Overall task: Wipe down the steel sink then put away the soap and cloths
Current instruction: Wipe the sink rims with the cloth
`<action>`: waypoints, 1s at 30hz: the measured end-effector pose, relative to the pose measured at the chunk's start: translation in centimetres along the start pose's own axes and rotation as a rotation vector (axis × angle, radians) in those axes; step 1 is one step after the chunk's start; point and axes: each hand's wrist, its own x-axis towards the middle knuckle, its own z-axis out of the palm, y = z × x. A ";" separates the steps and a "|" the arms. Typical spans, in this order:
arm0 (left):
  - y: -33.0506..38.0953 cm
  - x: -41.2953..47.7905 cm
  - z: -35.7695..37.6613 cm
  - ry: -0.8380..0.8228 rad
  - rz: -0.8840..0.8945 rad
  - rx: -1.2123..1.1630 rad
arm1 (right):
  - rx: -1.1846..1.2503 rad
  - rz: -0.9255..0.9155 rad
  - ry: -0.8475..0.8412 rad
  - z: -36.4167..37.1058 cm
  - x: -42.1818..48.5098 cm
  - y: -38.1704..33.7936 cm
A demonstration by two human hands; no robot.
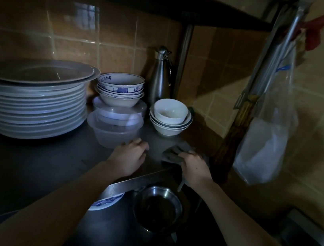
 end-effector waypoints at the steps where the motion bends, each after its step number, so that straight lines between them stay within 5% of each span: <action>1: 0.4 -0.1 0.0 0.000 0.001 -0.002 | 0.033 0.003 0.002 -0.1 -0.5 0.3; 10: 4.9 -2.5 0.9 0.019 0.061 0.004 | 0.154 0.053 0.059 -2.1 -6.8 3.5; 21: 11.5 -6.5 4.0 -0.012 0.171 -0.091 | 0.181 0.216 -0.084 -2.9 -19.0 8.7; 30: 14.7 -11.1 8.4 -0.138 0.202 -0.156 | 0.194 0.379 -0.045 -0.1 -25.8 11.8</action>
